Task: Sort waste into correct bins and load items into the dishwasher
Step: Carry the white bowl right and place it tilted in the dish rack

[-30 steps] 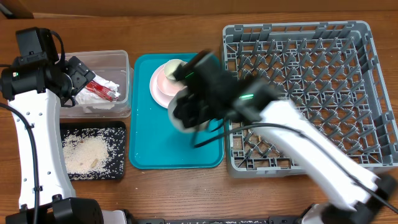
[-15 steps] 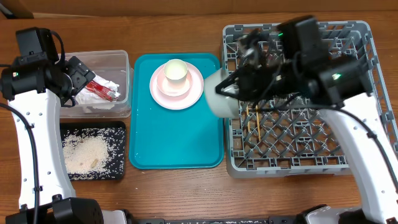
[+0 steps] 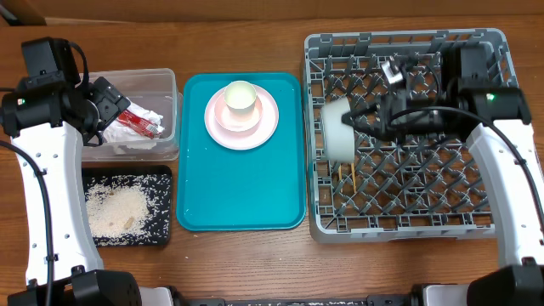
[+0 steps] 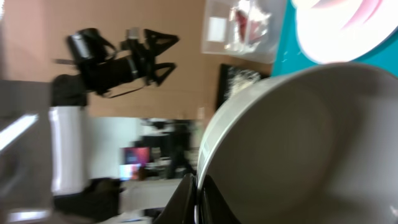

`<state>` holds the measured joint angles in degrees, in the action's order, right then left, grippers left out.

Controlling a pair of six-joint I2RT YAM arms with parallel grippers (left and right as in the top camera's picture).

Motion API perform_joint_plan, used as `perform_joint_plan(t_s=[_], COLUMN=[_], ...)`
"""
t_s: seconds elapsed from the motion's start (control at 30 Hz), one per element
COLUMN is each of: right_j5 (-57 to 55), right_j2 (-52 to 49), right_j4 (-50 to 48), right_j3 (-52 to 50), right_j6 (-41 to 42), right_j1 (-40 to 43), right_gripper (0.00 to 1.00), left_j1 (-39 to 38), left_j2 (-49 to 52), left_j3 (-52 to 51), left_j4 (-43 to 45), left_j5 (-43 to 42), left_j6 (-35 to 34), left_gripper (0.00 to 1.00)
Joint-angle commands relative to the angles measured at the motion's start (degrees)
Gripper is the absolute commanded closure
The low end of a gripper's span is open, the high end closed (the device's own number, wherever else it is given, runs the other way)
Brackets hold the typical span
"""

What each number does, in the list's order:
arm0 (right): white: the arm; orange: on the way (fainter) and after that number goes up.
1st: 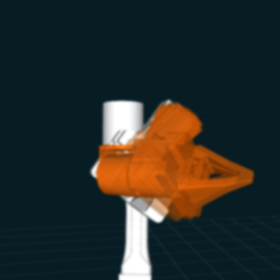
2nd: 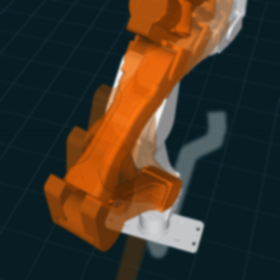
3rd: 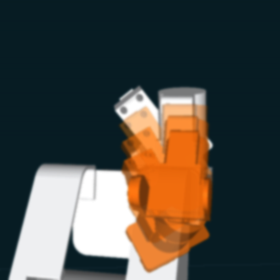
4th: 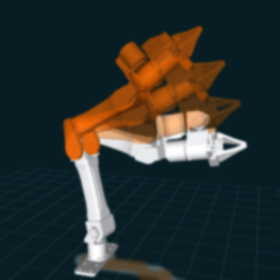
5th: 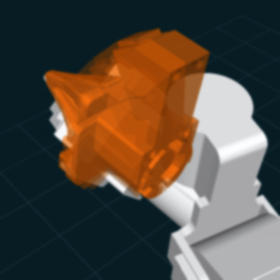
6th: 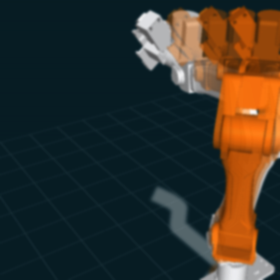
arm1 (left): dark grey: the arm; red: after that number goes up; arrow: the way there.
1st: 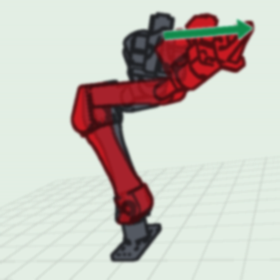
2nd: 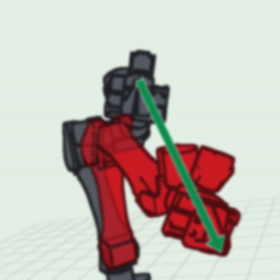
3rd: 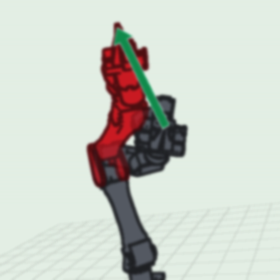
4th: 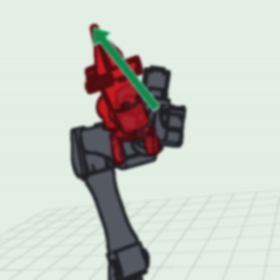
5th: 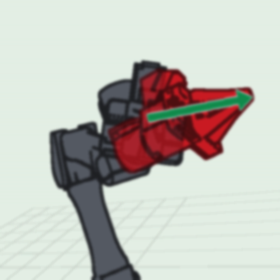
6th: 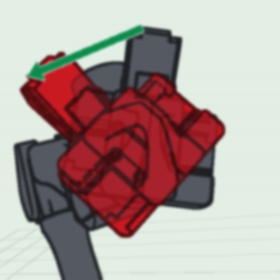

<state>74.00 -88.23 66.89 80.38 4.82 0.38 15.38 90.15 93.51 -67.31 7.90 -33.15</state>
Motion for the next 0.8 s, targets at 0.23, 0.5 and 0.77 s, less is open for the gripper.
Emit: perform_joint_plan(t_s=[0.23,0.5,0.77], right_j5=[15.91,15.43,15.47], right_j2=[1.22,1.22,1.22], right_j4=[-0.92,-5.29,-5.33], right_j3=[-19.30,-26.51,-29.46], right_j6=[-13.73,-15.78,-15.80], right_j1=[6.73,6.75,6.73], right_gripper=[0.96,0.96,0.96], left_j1=[0.02,0.02,0.02], left_j2=[0.17,0.17,0.17], left_j3=[1.09,1.09,1.09], left_j4=[0.04,0.04,0.04], left_j5=[-0.44,-0.44,-0.44], left_j6=[-1.16,-1.16,-1.16], left_gripper=[0.00,0.00,0.00])
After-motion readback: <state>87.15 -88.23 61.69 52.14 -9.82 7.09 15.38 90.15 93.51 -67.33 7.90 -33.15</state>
